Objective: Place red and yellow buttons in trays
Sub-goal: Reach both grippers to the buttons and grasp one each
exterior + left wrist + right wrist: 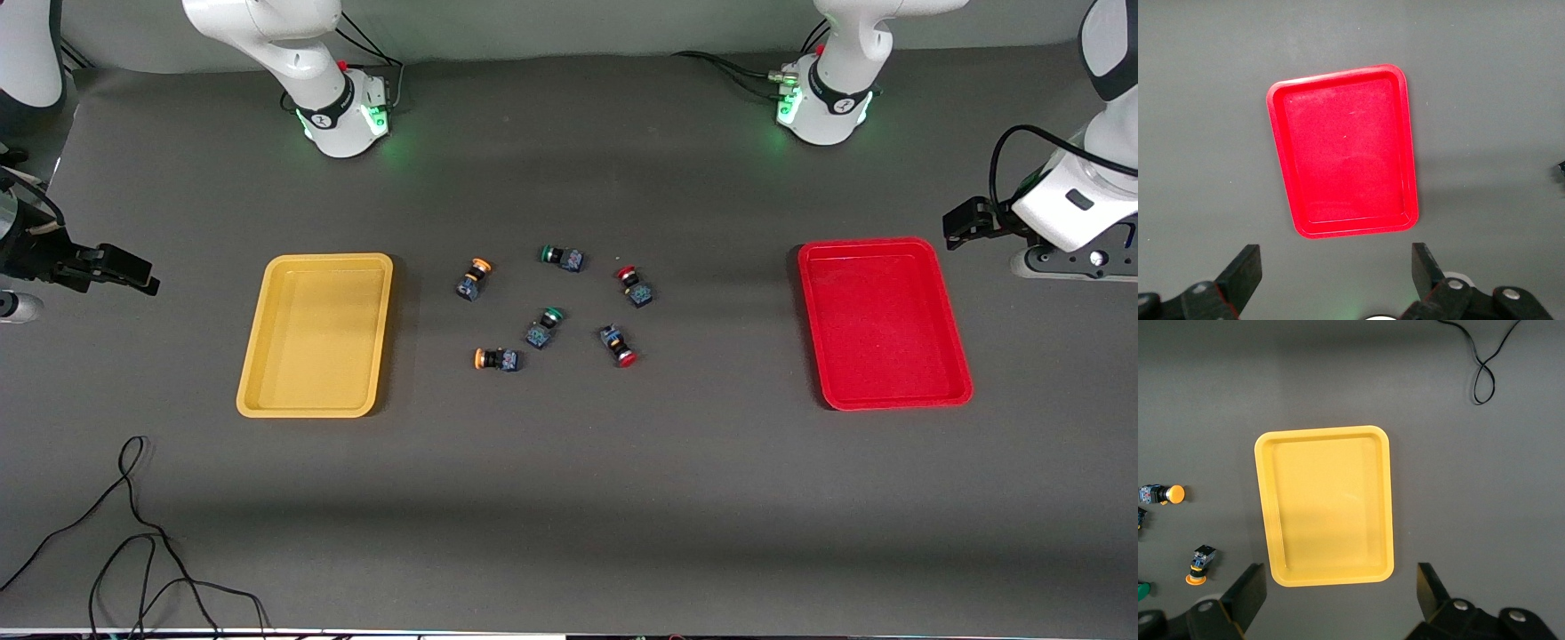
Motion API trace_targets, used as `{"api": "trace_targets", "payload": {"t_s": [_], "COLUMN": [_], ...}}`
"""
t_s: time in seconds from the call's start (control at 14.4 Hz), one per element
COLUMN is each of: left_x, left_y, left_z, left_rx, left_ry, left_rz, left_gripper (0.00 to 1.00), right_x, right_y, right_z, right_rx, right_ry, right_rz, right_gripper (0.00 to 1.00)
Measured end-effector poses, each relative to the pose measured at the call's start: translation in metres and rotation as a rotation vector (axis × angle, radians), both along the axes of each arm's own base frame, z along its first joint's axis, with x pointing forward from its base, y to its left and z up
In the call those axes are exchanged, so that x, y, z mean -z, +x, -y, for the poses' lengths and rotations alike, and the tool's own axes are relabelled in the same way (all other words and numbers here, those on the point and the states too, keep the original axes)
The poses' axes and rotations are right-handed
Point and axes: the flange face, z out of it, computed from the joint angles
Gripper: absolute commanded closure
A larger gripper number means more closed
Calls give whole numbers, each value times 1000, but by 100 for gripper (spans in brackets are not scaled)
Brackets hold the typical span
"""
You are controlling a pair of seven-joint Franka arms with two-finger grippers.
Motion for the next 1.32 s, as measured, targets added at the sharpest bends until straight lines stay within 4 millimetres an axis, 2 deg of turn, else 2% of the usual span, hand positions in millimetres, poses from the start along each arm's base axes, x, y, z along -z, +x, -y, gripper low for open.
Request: {"api": "trace_targets", "payload": {"t_s": [0.35, 0.49, 0.63, 0.77, 0.91, 0.98, 1.11, 1.18, 1.25, 1.32], "left_x": [0, 0, 1, 2, 6, 12, 38, 55, 76, 99], "left_y": [1, 1, 0, -2, -3, -5, -9, -11, -14, -17], "left_z": [-2, -2, -1, 5, 22, 38, 86, 115, 146, 176], "left_rx": [-4, -4, -1, 8, 20, 2, -54, -81, -109, -135], "left_ry": [0, 1, 1, 3, 6, 12, 40, 58, 74, 86], "left_rz": [-9, -11, -19, -32, -49, -61, -94, -107, -111, -109], "left_gripper": [0, 0, 0, 0, 0, 0, 0, 0, 0, 0], "right_x": [1, 8, 23, 46, 76, 89, 107, 112, 115, 118], "right_y": [-3, -4, -6, -18, -47, -66, -103, -118, -126, -128], "right_z": [-1, -15, -61, -132, -213, -253, -320, -341, -351, -351], "right_rx": [-1, -6, 41, 123, 230, 285, 383, 395, 395, 395], "right_ry": [2, 5, 9, 6, 2, 1, -5, -11, -17, -22], "right_rz": [-20, -44, -62, -43, -23, -16, -9, -11, -15, -18], "right_gripper": [0, 0, 0, 0, 0, 0, 0, 0, 0, 0]}}
